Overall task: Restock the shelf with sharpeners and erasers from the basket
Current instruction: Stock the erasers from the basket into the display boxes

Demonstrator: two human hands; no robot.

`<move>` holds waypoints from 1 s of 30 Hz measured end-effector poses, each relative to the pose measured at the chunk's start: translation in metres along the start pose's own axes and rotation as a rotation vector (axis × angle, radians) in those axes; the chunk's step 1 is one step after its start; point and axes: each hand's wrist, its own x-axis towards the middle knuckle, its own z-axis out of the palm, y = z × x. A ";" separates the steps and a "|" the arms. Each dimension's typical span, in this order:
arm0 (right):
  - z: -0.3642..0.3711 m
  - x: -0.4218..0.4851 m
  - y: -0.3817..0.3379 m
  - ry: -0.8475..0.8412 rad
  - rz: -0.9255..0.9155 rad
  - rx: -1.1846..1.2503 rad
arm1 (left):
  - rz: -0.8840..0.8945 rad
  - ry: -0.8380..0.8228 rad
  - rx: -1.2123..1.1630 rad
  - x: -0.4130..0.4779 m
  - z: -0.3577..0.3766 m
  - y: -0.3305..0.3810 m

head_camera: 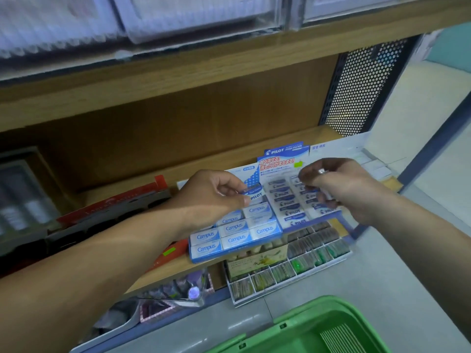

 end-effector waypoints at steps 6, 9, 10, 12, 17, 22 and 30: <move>-0.028 0.013 0.034 -0.033 -0.172 -0.551 | 0.021 0.054 0.082 0.045 0.039 0.027; -0.035 0.018 0.037 -0.189 -0.141 -0.730 | 0.047 0.007 0.167 0.065 0.059 0.034; -0.039 0.018 0.036 -0.221 -0.118 -0.763 | 0.050 -0.016 0.199 0.069 0.065 0.035; -0.046 0.021 0.035 -0.278 -0.098 -0.804 | 0.048 -0.043 0.254 0.072 0.077 0.038; -0.054 0.025 0.052 -0.271 -0.127 -0.603 | 0.013 -0.143 0.370 0.071 0.098 0.044; -0.055 0.026 0.058 -0.258 -0.168 -0.583 | 0.025 -0.174 0.526 0.060 0.087 0.043; -0.057 0.016 0.054 -0.261 -0.194 -0.337 | 0.066 -0.250 0.561 0.048 0.084 0.037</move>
